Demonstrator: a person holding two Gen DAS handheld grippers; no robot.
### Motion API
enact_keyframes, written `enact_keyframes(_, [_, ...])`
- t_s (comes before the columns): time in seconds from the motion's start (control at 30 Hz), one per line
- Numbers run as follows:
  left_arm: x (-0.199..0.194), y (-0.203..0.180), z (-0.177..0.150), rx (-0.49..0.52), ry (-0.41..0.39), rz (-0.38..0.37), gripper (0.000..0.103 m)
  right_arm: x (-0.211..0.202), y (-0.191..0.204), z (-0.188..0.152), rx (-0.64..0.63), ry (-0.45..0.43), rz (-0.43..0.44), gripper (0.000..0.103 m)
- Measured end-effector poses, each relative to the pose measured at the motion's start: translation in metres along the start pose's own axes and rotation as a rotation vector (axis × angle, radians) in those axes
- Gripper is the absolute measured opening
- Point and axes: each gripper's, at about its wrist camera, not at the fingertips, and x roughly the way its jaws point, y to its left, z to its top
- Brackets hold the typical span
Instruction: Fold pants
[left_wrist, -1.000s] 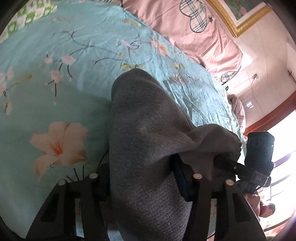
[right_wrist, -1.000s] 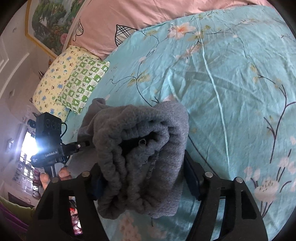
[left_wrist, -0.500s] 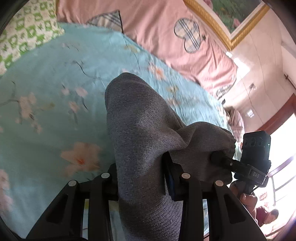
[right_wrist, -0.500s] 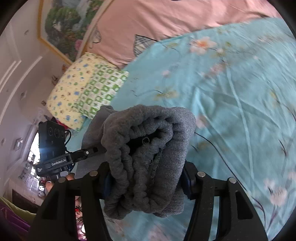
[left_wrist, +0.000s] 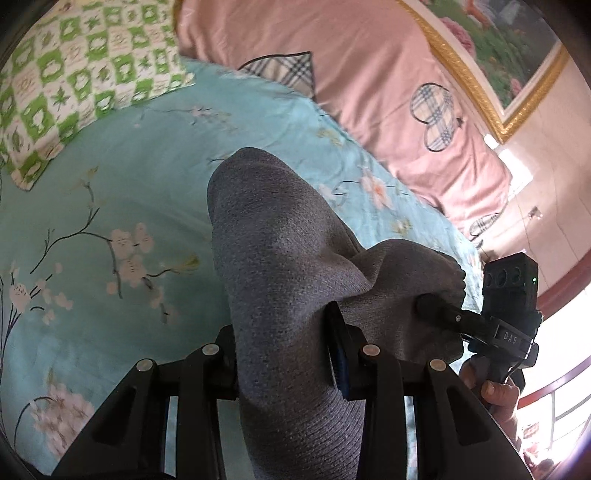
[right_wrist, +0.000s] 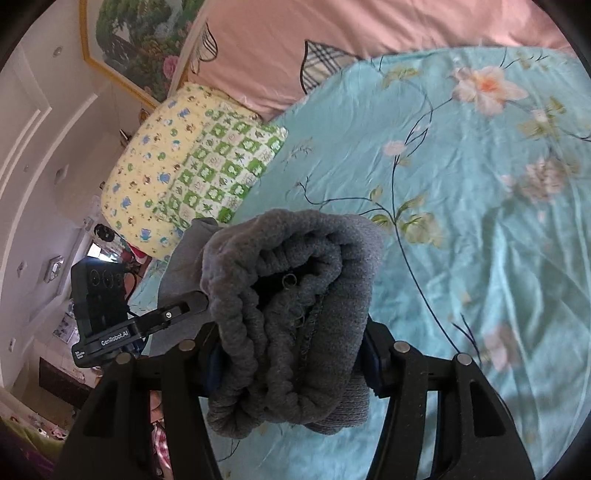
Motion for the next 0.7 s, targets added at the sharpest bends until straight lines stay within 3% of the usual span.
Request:
enact_keyframes(0.2, [0.016, 0.021, -0.001, -0.049, 0.022, -0.003, 0.038, 0.024, -0.004, 0.004, -0.01, 0.046, -0.016, 0.06])
enact_keyframes(0.3, [0.02, 0.026, -0.002, -0.056, 0.024, 0.031, 0.05, 0.029, -0.001, 0.007, -0.047, 0.06, -0.044, 0.066])
enact_keyframes(0.37, [0.019, 0.026, -0.004, -0.047, 0.011, 0.066, 0.066, 0.03, 0.0, 0.009, -0.07, 0.059, -0.072, 0.072])
enact_keyframes(0.43, [0.018, 0.027, -0.007, -0.031, -0.004, 0.094, 0.071, 0.029, 0.0, 0.009, -0.102, 0.05, -0.125, 0.079])
enact_keyframes(0.53, [0.02, 0.033, -0.01, -0.044, 0.002, 0.081, 0.075, 0.03, -0.009, 0.008, -0.125, 0.047, -0.184, 0.087])
enact_keyframes(0.7, [0.021, 0.038, -0.011, -0.049, 0.006, 0.076, 0.082, 0.03, -0.028, 0.008, -0.097, 0.035, -0.189, 0.093])
